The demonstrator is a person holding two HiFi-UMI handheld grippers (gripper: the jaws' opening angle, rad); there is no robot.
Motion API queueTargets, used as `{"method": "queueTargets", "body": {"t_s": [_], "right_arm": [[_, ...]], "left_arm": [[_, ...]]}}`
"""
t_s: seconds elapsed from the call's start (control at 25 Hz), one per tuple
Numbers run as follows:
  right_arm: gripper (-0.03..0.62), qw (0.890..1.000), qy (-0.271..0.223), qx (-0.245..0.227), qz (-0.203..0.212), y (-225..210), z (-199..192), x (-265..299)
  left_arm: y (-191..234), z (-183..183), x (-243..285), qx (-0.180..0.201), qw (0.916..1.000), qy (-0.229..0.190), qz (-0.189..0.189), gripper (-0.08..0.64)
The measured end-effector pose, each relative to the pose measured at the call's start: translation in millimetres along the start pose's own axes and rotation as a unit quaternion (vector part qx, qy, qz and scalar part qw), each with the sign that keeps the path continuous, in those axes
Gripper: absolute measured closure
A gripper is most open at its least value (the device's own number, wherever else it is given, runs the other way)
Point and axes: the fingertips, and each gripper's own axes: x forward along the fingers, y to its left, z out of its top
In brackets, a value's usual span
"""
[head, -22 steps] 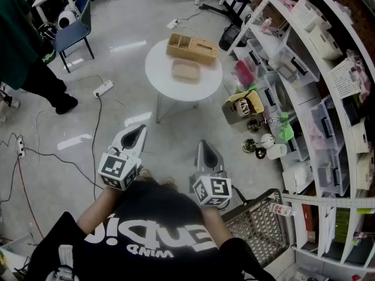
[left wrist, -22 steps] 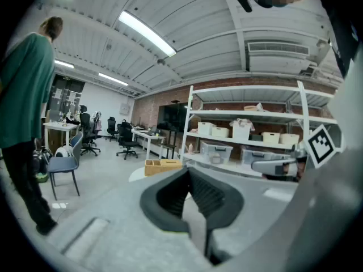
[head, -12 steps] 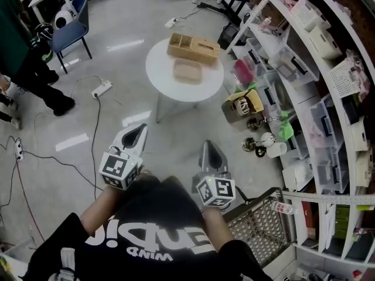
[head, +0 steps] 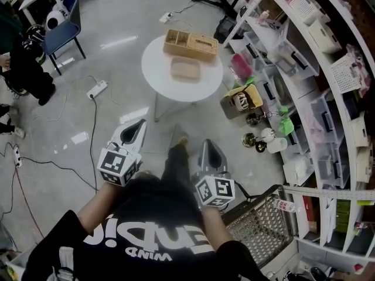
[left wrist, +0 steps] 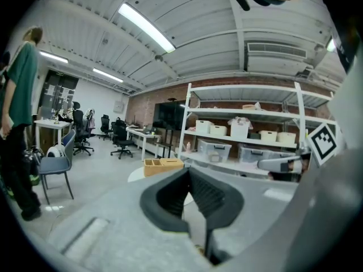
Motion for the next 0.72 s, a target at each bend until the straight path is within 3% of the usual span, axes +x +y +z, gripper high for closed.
{"method": "queueTargets", "body": {"t_s": [0.72], "right_arm": [[0.594,1.000,0.010,-0.013,0.025,-80.2,50.0,151.0]], "left_arm": [[58.7,24.9,160.5,-0.023,0.9997,-0.001,0.011,0.558]]}}
